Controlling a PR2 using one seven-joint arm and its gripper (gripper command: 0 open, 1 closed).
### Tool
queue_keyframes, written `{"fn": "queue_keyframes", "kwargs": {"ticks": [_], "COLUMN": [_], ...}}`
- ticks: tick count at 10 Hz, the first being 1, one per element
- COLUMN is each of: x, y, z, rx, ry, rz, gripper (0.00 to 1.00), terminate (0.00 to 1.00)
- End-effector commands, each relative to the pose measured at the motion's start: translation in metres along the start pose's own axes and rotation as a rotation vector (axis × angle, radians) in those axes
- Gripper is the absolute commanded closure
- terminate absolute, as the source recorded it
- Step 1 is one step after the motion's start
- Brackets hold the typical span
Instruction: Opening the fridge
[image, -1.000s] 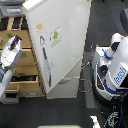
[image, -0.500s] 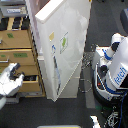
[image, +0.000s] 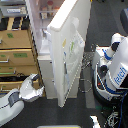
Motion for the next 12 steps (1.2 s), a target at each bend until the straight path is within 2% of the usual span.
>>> {"fn": "queue_keyframes", "kwargs": {"ticks": [1,3,4,5,7,8,10,11,12], "x": [0.246,0.287,0.326,0.338,0.351,0.352,0.345,0.294,0.267], "y": [-0.034,-0.126,-0.253,-0.300,-0.394,-0.374,-0.271,-0.161,-0.118], "z": [-0.125,-0.079,0.005,0.031,0.077,0.067,0.005,-0.059,-0.077], "rx": [-0.046,-0.069,-0.102,-0.110,-0.080,-0.061,-0.036,-0.022,-0.023], "ry": [0.076,0.005,-0.087,-0.114,-0.177,-0.160,-0.073,0.024,0.060], "rz": [-0.089,-0.248,-0.439,-0.496,-0.615,-0.613,-0.450,-0.300,-0.241], "gripper": [0.00,0.00,0.00,0.00,0.00,0.00,0.00,0.00,0.00], "terminate": [0.00,0.00,0.00,0.00,0.00,0.00,0.00,0.00,0.00]}}
